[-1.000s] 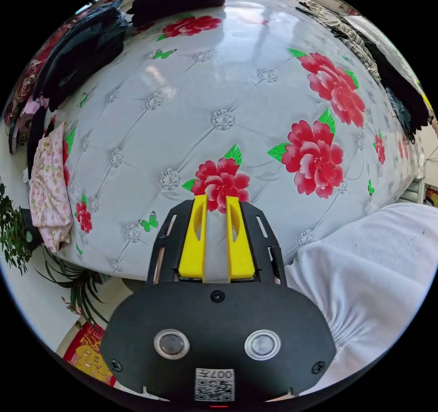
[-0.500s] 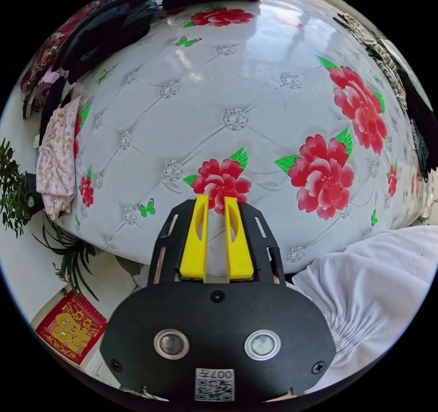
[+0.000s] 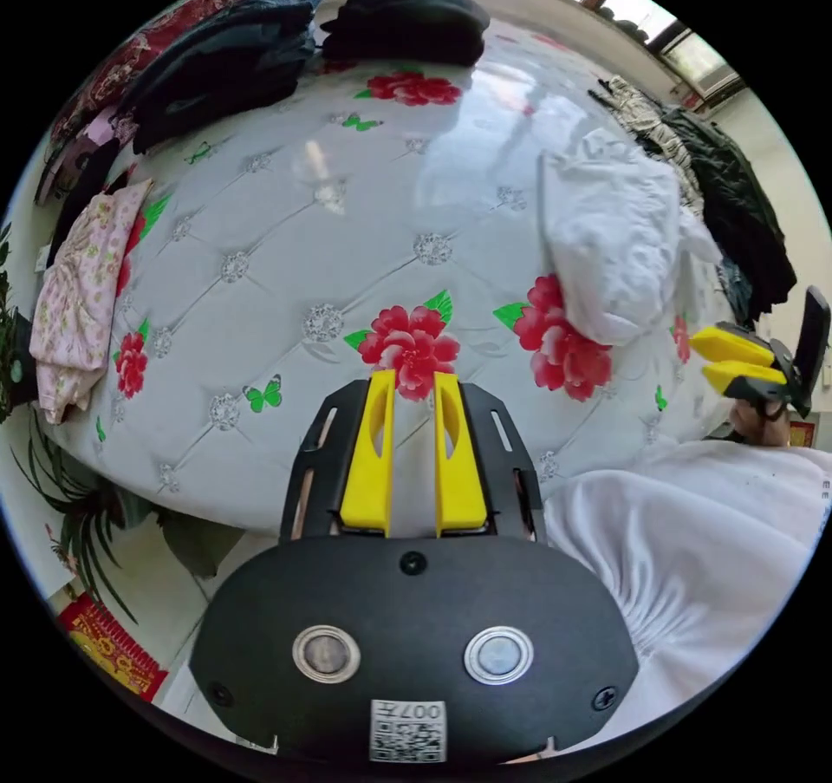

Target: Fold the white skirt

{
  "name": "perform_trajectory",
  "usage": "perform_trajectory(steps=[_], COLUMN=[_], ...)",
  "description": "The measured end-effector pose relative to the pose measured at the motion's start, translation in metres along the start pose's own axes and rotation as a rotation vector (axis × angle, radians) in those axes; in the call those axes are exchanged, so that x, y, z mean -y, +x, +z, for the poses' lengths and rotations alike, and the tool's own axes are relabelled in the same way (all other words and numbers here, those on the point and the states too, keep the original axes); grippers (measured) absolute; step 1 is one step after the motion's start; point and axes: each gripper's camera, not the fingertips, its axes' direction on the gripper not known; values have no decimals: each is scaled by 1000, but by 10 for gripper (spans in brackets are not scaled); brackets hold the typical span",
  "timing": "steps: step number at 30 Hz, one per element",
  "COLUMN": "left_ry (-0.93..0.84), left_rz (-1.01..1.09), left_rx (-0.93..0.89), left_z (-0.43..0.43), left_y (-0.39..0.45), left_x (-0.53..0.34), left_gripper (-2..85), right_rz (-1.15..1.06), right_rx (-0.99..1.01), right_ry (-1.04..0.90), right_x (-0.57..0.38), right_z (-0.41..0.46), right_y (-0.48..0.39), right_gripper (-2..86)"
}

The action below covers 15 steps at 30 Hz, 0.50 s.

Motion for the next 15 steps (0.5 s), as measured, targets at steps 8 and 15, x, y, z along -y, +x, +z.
perform_trajectory(steps=[8, 15], left_ry=[239, 140], left_rz=[244, 482], left_rx=[-156, -210], left_z=[-62, -29], left_y=[9, 97], left_x=[-20, 61], left_gripper=[98, 116], right_rz=[238, 432], right_rx=[-394, -455], right_ry=[154, 291], right_x=[-11, 41], right_z=[-69, -99], right_y=[41, 112], right_gripper=[84, 82])
